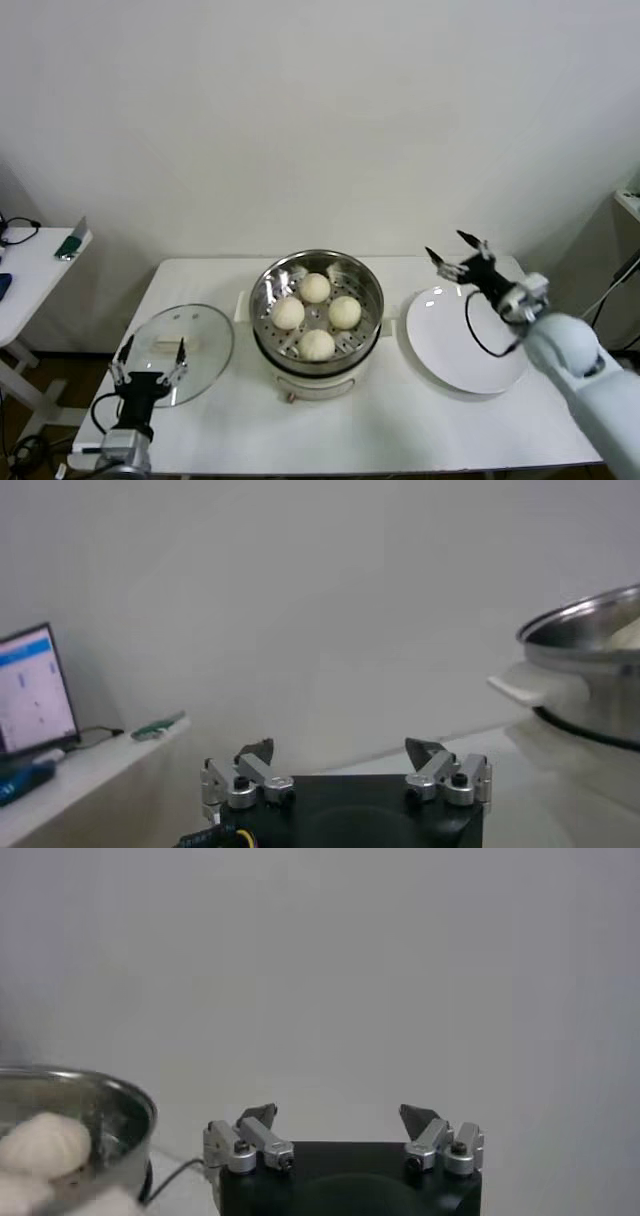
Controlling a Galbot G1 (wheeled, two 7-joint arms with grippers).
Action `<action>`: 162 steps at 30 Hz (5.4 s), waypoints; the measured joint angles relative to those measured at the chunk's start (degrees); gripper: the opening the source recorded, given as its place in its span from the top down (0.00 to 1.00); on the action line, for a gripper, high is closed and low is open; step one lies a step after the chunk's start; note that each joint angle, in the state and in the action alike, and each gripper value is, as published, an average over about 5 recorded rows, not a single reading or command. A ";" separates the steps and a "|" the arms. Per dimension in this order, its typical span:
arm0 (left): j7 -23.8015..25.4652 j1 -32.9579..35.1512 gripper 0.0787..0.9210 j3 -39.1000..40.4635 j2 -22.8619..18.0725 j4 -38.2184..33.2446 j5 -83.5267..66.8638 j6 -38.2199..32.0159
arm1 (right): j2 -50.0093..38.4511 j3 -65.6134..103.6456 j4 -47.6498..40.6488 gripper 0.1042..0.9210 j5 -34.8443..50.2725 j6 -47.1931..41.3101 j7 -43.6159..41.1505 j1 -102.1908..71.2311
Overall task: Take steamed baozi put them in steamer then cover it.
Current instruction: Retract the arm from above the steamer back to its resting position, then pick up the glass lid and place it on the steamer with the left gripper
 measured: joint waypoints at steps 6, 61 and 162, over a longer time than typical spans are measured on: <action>-2.23 0.19 0.12 -0.34 0.79 0.04 5.33 -0.33 | 6.12 8.55 0.90 0.12 -3.57 7.29 -0.76 -15.78; -21.86 -17.14 0.12 3.44 6.97 36.11 73.69 -4.31 | 27.81 17.66 3.49 0.12 -13.50 25.17 0.07 -39.47; 19.43 -30.30 0.92 40.28 1.98 -1.85 77.36 38.32 | 28.10 17.91 4.84 0.12 -20.14 23.97 2.04 -40.82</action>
